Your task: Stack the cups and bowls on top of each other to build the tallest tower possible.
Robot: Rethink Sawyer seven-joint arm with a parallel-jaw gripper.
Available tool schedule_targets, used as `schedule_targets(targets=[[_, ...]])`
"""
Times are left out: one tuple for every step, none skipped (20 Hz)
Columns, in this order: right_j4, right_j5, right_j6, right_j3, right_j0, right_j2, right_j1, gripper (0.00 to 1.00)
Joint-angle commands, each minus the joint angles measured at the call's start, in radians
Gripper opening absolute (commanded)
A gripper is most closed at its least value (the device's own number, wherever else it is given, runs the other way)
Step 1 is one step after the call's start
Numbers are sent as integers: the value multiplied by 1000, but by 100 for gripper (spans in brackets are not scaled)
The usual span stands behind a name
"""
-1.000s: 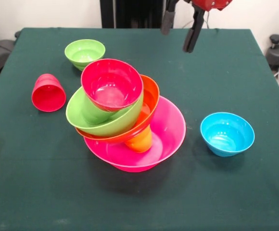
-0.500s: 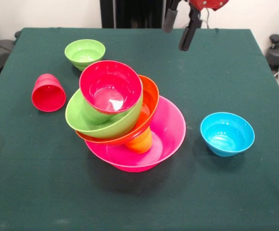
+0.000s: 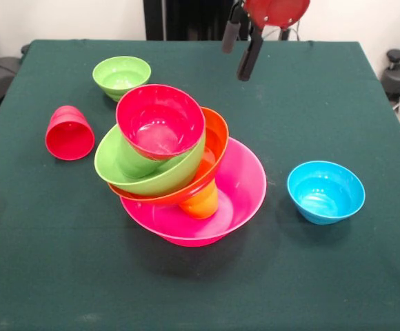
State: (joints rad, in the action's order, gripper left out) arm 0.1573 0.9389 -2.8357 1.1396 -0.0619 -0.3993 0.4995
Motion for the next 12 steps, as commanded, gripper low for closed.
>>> schedule_targets(targets=[[41,39,-263,86,-22,28,-111,100],[42,40,-265,80,-27,21,-117,100],[43,42,-267,73,-32,14,-122,100],[43,43,-269,67,-36,8,-128,100],[44,45,-271,61,-41,1,-134,100],[41,48,-283,42,-50,-7,-148,100],[42,58,-277,35,-53,-11,-155,100],[44,67,-270,27,-57,-14,-162,100],[46,76,-264,19,-60,-18,-169,100],[52,77,-272,15,-65,-21,-172,100],[64,86,-275,18,-65,-16,-170,100],[68,89,-276,8,-67,-18,-177,100]])
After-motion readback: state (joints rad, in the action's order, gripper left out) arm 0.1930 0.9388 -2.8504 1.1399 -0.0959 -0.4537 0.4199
